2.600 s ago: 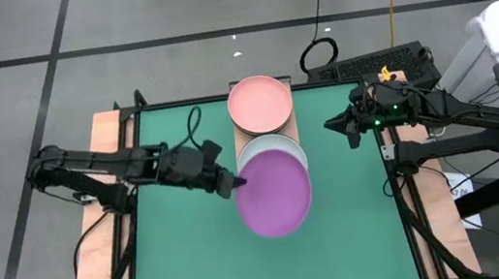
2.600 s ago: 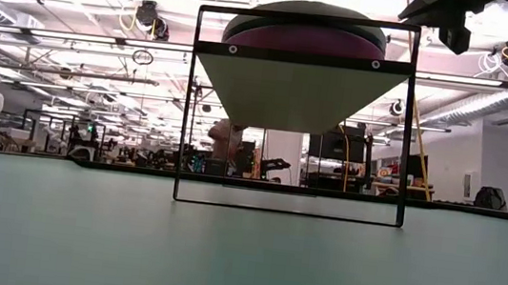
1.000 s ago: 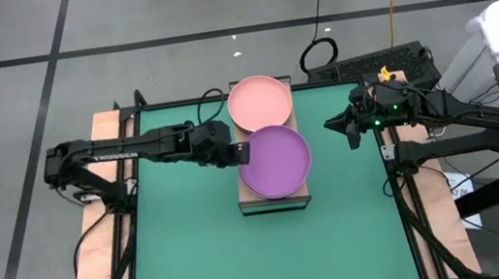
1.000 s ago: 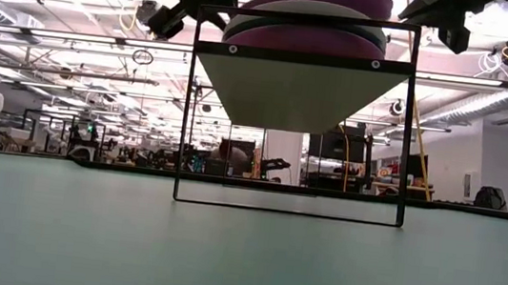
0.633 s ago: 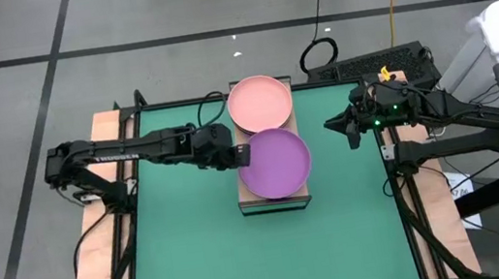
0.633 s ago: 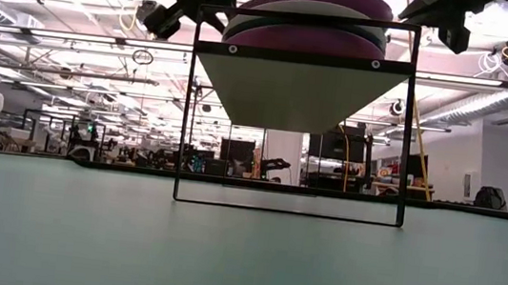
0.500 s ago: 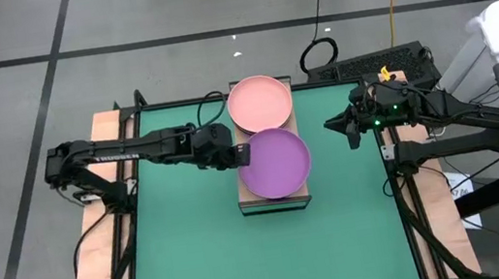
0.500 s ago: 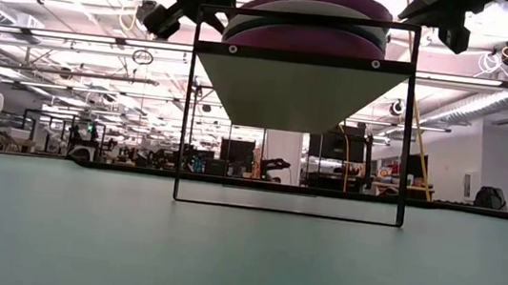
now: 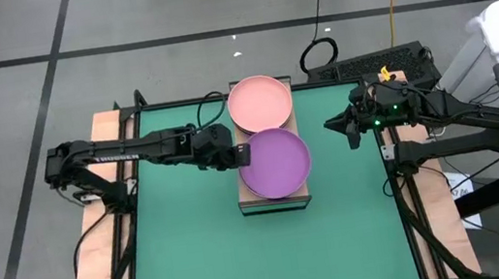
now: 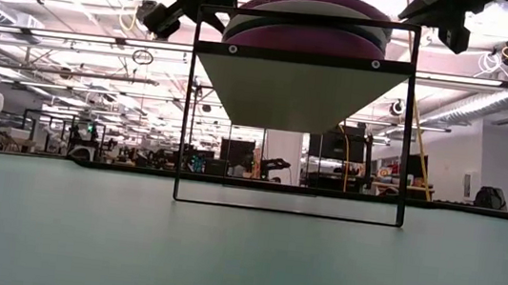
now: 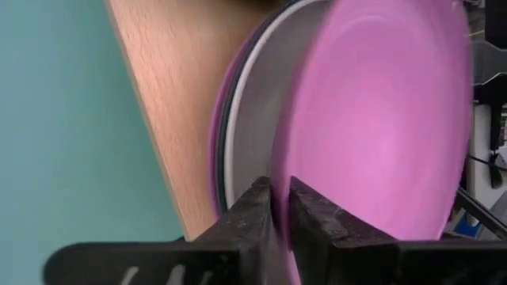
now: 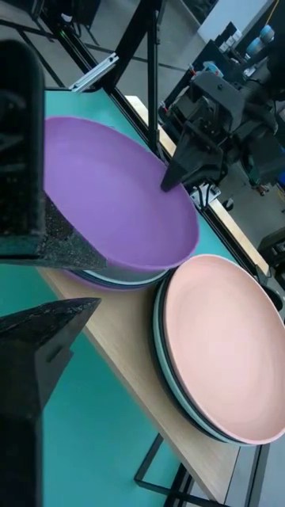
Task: Place and stack plates onto a shelf
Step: Stack the purple plate on top of the gray plate
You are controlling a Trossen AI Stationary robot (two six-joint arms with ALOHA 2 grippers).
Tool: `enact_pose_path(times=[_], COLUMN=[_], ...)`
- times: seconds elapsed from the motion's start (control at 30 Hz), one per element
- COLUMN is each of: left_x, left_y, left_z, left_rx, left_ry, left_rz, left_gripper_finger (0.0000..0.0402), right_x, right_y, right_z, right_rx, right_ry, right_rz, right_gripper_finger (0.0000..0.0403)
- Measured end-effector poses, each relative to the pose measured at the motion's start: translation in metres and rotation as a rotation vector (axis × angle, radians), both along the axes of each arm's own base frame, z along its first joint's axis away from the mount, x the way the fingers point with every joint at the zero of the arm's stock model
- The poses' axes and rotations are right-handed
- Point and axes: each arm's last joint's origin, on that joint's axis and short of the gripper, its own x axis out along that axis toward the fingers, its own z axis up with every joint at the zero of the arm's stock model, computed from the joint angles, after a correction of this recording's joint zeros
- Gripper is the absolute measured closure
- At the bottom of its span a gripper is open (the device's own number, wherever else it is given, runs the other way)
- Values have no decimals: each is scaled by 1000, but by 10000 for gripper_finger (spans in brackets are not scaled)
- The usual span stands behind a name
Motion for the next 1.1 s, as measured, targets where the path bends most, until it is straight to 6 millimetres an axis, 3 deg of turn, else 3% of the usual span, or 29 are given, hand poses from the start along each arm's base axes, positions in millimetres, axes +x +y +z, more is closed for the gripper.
enact_pose_path(times=[0.27,0.37,1.1], left_x=[0,-2,-22], left_y=[-2,-1,-13], left_z=[-1,2,21], left_rx=[-17,-21,-5], left_ry=[6,1,-36], left_rz=[16,28,53], left_gripper_finger=[262,243,238], right_x=[0,0,0], right_y=[0,0,3], right_z=[0,0,0], right_rx=[0,0,11], right_ry=[0,0,-5], right_rz=[1,2,100], right_gripper_finger=[348,348,348])
